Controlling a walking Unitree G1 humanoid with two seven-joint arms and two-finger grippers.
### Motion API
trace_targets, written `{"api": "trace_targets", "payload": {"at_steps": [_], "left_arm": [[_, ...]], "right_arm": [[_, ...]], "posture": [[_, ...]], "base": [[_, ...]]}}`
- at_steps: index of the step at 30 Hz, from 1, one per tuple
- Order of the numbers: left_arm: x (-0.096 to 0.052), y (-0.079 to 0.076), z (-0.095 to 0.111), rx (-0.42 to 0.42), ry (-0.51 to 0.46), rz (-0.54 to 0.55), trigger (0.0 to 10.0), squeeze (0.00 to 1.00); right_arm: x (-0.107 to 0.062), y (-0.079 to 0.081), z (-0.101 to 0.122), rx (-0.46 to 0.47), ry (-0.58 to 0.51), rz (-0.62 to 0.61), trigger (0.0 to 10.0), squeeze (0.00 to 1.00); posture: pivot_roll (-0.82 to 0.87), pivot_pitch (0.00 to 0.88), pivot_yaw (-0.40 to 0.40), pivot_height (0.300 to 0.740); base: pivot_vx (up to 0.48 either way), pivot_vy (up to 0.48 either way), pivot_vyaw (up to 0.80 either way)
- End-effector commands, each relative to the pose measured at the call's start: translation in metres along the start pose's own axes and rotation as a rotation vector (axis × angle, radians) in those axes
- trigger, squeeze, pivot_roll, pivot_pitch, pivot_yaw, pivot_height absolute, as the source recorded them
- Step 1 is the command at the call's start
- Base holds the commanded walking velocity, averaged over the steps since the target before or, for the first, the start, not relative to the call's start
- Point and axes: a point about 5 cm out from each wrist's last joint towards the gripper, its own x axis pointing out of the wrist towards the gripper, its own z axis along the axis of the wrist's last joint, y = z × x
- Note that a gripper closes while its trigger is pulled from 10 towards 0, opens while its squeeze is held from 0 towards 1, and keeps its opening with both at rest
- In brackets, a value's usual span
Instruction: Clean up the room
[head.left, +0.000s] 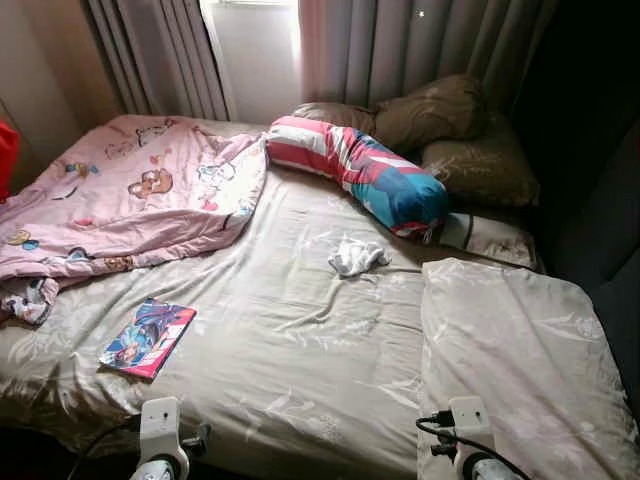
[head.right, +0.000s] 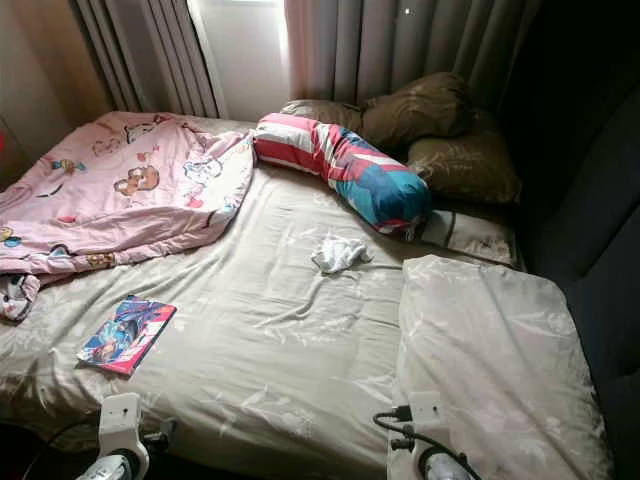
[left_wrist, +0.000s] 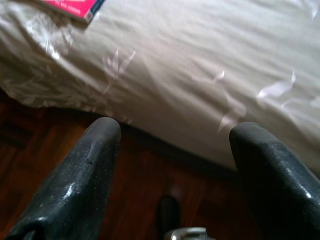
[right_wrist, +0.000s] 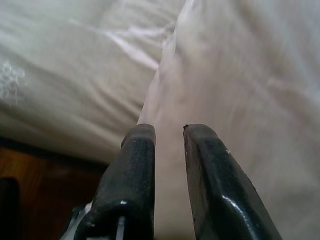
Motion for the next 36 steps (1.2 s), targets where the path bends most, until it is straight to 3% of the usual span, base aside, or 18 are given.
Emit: {"api": "trace_targets", "payload": {"at_steps": [1,3,9,20,27,36], "left_arm": [[-0.001,-0.002,-0.007,0.015,0.039,-0.003,10.0,0.00],[-0.002,-0.001,-0.012,0.017,0.068,0.005,10.0,0.00],[-0.005,0.002,-0.021,0.056,0.105,-0.009,10.0,0.00],[-0.020,0.040,-0.043,0.045,0.196,0.050,10.0,0.00],[-0.024,0.041,-0.052,0.047,0.225,0.054,10.0,0.00],[-0.022,0.029,-0.054,0.041,0.238,0.046,10.0,0.00]], "right_arm": [[-0.001,0.002,-0.006,0.021,0.020,-0.005,10.0,0.00],[-0.004,0.003,-0.020,0.055,0.055,-0.020,10.0,0.00],[-0.008,0.000,-0.034,0.064,0.101,-0.028,10.0,0.00],[-0.008,-0.008,-0.035,0.120,0.109,-0.065,10.0,0.00],[-0.008,-0.005,-0.035,0.123,0.100,-0.061,10.0,0.00],[-0.008,-0.006,-0.033,0.161,0.094,-0.081,10.0,0.00]], "posture": [[0.01,0.000,-0.002,0.740],[0.00,0.000,0.016,0.740],[0.01,0.000,0.020,0.740],[0.01,0.000,0.030,0.740],[0.01,0.000,0.032,0.740],[0.01,0.000,0.031,0.740]], "base": [[0.000,0.000,0.00],[0.000,0.000,0.00],[0.000,0.129,0.00],[0.000,0.387,0.00],[0.000,0.386,0.00],[0.000,0.384,0.00]]}}
